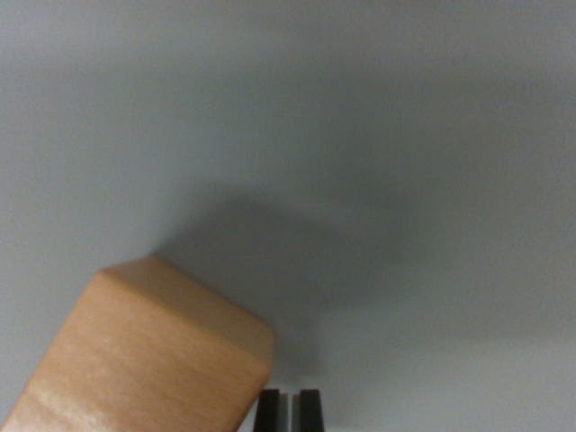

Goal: Push wooden cube

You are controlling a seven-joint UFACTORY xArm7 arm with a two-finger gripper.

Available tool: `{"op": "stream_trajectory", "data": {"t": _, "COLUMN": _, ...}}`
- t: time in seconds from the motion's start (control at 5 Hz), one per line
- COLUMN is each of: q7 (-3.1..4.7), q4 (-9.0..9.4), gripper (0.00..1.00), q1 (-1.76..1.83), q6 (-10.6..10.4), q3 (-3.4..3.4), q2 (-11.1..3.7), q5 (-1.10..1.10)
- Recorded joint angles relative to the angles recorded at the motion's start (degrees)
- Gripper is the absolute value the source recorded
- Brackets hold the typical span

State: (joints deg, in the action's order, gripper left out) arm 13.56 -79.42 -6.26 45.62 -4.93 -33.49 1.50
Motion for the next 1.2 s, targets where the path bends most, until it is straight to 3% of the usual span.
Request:
{"op": "stream_trajectory", "data": {"t": 0.2, "q7": -0.14, "q4": -2.2, "gripper": 1.0, "q1": 0.02, "q6": 0.85, "q3": 0.12, "q2": -1.35, "q5": 0.07}}
{"op": "stream_trajectory", "data": {"t": 0.4, "q7": -0.14, "q4": -2.2, "gripper": 1.0, "q1": 0.02, "q6": 0.85, "q3": 0.12, "q2": -1.35, "q5": 0.07}}
{"op": "stream_trajectory", "data": {"t": 0.6, "q7": -0.27, "q4": -4.15, "gripper": 1.0, "q1": 0.04, "q6": 1.6, "q3": 0.23, "q2": -2.55, "q5": 0.13}}
{"op": "stream_trajectory", "data": {"t": 0.8, "q7": -0.27, "q4": -4.15, "gripper": 1.0, "q1": 0.04, "q6": 1.6, "q3": 0.23, "q2": -2.55, "q5": 0.13}}
{"op": "stream_trajectory", "data": {"t": 1.0, "q7": -0.38, "q4": -5.8, "gripper": 1.0, "q1": 0.05, "q6": 2.24, "q3": 0.32, "q2": -3.57, "q5": 0.19}}
{"op": "stream_trajectory", "data": {"t": 1.2, "q7": -0.38, "q4": -5.8, "gripper": 1.0, "q1": 0.05, "q6": 2.24, "q3": 0.32, "q2": -3.57, "q5": 0.19}}
